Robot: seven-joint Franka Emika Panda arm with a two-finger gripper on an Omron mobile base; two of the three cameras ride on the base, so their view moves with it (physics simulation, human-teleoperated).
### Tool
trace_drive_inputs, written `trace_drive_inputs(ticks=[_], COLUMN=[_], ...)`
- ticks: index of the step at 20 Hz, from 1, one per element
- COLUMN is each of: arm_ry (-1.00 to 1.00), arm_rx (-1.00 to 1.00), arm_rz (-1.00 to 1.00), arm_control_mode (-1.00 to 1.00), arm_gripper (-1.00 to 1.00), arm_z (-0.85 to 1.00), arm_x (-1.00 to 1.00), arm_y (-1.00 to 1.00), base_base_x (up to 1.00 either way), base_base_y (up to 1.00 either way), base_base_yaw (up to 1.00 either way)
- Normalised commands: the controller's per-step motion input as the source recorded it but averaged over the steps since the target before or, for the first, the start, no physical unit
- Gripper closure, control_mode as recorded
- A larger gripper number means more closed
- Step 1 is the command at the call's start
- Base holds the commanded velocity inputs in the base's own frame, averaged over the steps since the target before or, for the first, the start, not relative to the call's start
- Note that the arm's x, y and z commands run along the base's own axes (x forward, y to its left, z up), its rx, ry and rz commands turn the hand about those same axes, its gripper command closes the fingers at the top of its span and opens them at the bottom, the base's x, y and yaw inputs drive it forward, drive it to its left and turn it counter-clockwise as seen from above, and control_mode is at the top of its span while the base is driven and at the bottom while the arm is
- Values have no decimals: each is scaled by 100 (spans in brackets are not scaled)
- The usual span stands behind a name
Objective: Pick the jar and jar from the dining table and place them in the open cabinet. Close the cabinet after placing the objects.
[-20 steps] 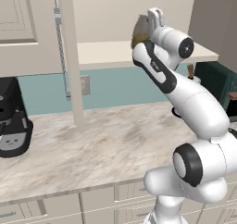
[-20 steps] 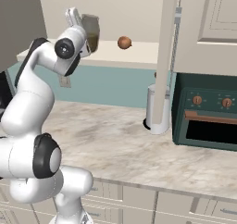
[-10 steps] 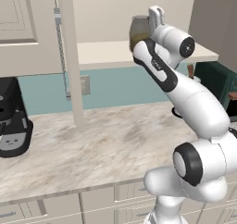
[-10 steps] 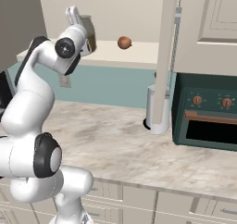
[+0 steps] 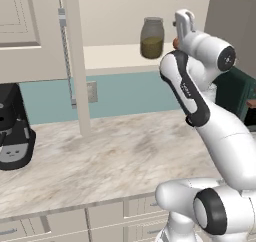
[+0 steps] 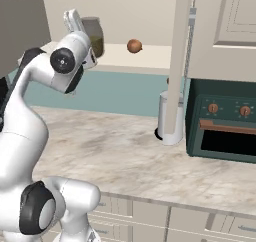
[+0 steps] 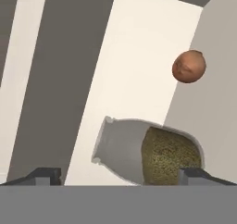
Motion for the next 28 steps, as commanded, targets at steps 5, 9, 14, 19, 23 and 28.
trace_drive_inputs(ticks=[5, 9, 14, 19, 23, 28], arm_ry=[26, 35, 41, 37, 28, 17], arm_rx=[-21, -25, -30, -35, -30, -20], arm_rz=[0, 0, 9, 19, 23, 21], arm_control_mode=[-100, -100, -100, -100, -100, -100], arm_gripper=[-100, -100, -100, -100, -100, -100], arm_z=[4, -1, -2, -1, -2, 0], arm_x=[-99, -97, -91, -69, -56, -33], arm_y=[0, 0, 0, 0, 0, 0], base_base_x=[0, 0, 0, 0, 0, 0], base_base_y=[0, 0, 0, 0, 0, 0], base_base_yaw=[0, 0, 0, 0, 0, 0])
